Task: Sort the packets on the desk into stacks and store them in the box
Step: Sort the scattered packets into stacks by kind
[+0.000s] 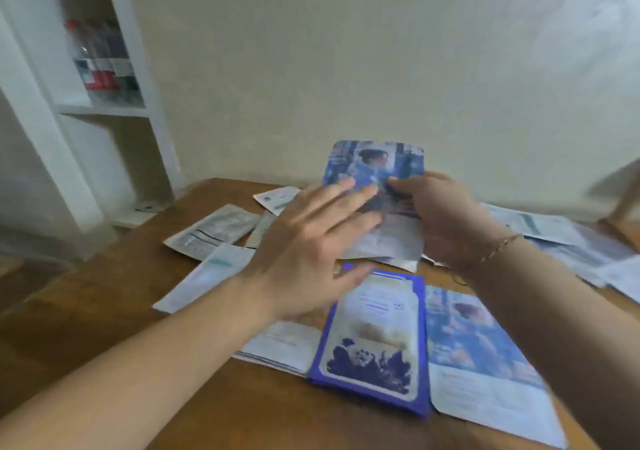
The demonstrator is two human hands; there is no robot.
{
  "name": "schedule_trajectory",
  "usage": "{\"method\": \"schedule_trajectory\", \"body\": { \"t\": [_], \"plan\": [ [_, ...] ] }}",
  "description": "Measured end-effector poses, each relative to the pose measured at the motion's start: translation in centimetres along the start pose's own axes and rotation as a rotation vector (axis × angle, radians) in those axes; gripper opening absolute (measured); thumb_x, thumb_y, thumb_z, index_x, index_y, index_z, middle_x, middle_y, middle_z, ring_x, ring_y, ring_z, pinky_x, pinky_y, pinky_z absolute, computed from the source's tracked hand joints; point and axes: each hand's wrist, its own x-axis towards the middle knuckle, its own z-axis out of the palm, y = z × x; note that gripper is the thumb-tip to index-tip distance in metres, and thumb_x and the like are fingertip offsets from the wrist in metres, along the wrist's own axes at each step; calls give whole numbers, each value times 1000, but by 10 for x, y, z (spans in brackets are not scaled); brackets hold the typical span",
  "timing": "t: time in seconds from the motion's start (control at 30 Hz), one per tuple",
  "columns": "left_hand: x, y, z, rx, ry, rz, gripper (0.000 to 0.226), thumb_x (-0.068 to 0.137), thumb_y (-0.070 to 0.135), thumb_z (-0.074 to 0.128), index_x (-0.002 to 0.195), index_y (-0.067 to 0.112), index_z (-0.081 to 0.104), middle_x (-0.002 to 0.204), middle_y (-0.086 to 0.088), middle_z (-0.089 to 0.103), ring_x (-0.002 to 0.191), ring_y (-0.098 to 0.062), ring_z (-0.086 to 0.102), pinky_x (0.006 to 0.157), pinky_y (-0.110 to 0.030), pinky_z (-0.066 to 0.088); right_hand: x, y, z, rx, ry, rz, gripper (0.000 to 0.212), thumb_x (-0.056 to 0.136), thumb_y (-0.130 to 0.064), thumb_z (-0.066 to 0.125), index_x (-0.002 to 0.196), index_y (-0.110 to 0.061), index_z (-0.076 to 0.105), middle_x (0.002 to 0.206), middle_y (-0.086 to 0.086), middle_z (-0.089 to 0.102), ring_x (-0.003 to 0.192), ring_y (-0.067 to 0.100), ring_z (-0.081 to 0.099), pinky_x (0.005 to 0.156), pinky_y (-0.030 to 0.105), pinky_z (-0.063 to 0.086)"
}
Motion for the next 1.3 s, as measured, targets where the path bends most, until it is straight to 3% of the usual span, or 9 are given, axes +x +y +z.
{"method": "schedule_trajectory", "body": {
  "t": [0.17,0.33,0.6,0.7,0.8,0.93,1.03,1.17,1.3],
  "plan": [
    [-7,94,21,-108,-99,103,38,85,48,68,108,19,73,125,-1,66,122,-25,56,105,-46,40,-82,-4,-122,-281,276,43,17,91,1,58,107,1,63,93,25,71,71,33,68,59,41,58],
    [-37,138,40,-119,-283,42,37,82,62,63,98,30,72,109,12,67,113,-16,58,107,-42,33,-108,30,-152,-400,323,165,42,91,-1,62,128,-14,47,96,12,70,63,22,73,48,29,55],
    [-42,145,38,-41,-393,52,30,87,56,56,94,32,71,100,17,66,108,-11,57,112,-47,25,-104,54,-161,-737,285,71,81,80,-13,75,147,-26,30,114,1,65,88,14,69,70,29,58],
    [-43,144,39,28,-442,74,30,87,56,55,95,32,70,101,16,67,110,-13,57,112,-52,22,-109,48,-171,-1086,156,66,82,79,-35,76,148,-29,32,138,3,50,117,19,55,92,31,49],
    [-43,143,39,93,-490,81,32,89,56,51,95,31,70,101,13,68,111,-15,58,112,-55,20,-116,46,-178,-1484,19,99,86,75,-66,64,148,-41,24,157,-2,14,141,27,20,111,43,30],
    [-42,141,38,103,-511,80,35,90,58,47,94,31,69,99,13,68,111,-16,59,110,-58,21,-117,59,-179,-1491,-158,97,91,69,-83,51,148,-49,20,162,-12,-12,148,21,-19,119,54,1],
    [-41,140,37,101,-518,75,34,90,58,46,96,32,67,95,14,67,109,-14,59,110,-58,19,-116,65,-178,-1473,-139,97,94,67,-87,47,148,-48,20,162,-13,-8,149,19,-19,118,55,-5],
    [-41,139,38,96,-515,74,34,91,59,45,95,31,66,90,15,66,107,-13,59,112,-59,16,-115,74,-176,-1506,-114,64,132,28,-104,6,147,-50,16,162,-14,-4,149,17,-15,118,56,-3],
    [-43,139,41,92,-487,74,35,89,59,50,96,29,67,99,11,65,109,-14,58,111,-60,19,-115,77,-172,-1526,-112,56,129,31,-102,6,148,-48,14,162,-12,-4,149,18,-15,118,55,-3]
  ]
}}
